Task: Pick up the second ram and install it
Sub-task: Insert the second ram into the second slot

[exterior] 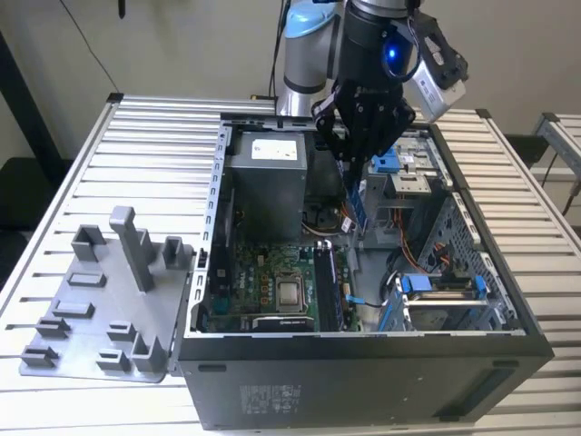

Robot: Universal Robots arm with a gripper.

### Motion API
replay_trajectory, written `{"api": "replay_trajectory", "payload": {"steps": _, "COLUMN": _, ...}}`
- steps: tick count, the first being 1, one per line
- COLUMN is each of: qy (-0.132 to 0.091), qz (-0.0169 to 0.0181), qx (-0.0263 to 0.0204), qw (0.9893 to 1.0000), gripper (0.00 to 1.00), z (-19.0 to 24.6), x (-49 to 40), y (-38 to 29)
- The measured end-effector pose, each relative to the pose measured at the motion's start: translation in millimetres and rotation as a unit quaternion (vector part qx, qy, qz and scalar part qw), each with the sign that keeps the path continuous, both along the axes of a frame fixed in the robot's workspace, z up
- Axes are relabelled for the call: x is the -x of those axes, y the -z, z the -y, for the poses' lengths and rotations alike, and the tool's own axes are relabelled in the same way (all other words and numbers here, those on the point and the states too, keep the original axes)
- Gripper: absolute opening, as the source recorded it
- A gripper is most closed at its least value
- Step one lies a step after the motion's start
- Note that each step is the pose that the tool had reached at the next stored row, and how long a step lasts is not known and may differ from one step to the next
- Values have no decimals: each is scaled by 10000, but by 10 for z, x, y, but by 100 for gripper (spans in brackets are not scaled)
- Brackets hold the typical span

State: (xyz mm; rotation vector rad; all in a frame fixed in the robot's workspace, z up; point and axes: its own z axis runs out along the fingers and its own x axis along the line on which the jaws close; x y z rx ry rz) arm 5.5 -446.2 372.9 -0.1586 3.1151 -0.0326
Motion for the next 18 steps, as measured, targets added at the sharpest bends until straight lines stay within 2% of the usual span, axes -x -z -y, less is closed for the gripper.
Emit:
{"api": "replay_trajectory", "payload": {"steps": 9, "qy": 439, "qz": 0, "qx": 0, "qw": 9990, "gripper": 14, "z": 12, "x": -1, "y": 22}}
{"api": "replay_trajectory", "payload": {"steps": 16, "qy": 656, "qz": 0, "qx": 0, "qw": 9978, "gripper": 14, "z": 25, "x": -7, "y": 31}}
{"api": "replay_trajectory", "payload": {"steps": 18, "qy": 664, "qz": -1, "qx": 0, "qw": 9978, "gripper": 14, "z": 29, "x": -16, "y": 33}}
